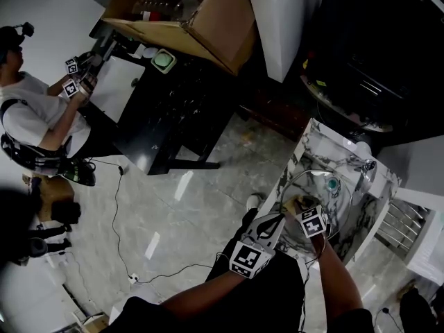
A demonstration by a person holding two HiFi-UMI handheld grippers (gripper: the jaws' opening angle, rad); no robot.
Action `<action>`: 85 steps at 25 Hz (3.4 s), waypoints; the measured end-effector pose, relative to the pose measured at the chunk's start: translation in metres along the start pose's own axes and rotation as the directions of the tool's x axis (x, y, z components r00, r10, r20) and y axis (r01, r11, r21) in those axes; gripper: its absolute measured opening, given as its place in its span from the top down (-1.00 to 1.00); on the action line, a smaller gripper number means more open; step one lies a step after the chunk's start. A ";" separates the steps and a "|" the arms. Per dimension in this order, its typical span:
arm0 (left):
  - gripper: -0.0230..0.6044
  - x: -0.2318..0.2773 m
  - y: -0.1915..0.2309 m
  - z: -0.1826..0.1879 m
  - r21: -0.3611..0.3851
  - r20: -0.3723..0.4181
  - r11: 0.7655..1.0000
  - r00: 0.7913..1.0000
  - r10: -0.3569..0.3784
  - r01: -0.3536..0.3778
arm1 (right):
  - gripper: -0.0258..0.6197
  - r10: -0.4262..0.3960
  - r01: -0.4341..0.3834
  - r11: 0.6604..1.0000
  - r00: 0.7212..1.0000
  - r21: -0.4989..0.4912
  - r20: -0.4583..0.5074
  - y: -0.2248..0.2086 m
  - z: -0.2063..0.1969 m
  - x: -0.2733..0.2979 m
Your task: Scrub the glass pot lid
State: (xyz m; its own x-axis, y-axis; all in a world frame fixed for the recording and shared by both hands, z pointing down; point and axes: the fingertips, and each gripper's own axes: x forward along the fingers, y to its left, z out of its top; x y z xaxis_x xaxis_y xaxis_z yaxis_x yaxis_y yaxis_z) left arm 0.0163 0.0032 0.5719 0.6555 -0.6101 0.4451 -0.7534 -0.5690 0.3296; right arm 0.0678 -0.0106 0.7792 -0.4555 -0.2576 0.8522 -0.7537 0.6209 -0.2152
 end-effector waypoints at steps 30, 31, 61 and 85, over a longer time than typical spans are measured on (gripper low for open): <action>0.87 0.016 0.006 0.007 0.007 -0.037 1.000 0.999 -0.020 0.020 | 0.69 -0.266 0.231 0.930 0.960 0.288 0.091 -0.106 -0.006 -0.026; 0.88 0.016 0.005 0.008 0.008 -0.035 1.000 0.999 -0.020 0.021 | 0.69 -0.274 0.238 0.927 0.958 0.291 0.089 -0.110 -0.007 -0.028; 0.87 0.000 -0.025 -0.002 0.027 -0.021 0.999 0.999 -0.034 0.035 | 0.69 -0.385 0.356 0.870 0.922 0.342 0.020 -0.154 -0.069 -0.076; 0.87 -0.022 -0.042 -0.006 0.018 0.028 0.999 0.999 -0.038 0.038 | 0.68 -0.309 0.318 0.899 0.948 0.300 -0.079 -0.093 -0.116 -0.092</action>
State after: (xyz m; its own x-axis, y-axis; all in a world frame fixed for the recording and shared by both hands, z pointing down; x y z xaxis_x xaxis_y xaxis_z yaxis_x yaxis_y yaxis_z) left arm 0.0330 0.0444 0.5533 0.6852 -0.6028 0.4088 -0.7269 -0.6016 0.3311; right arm 0.2347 0.0410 0.7761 -0.1613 -0.3778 0.9117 -0.9650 0.2541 -0.0654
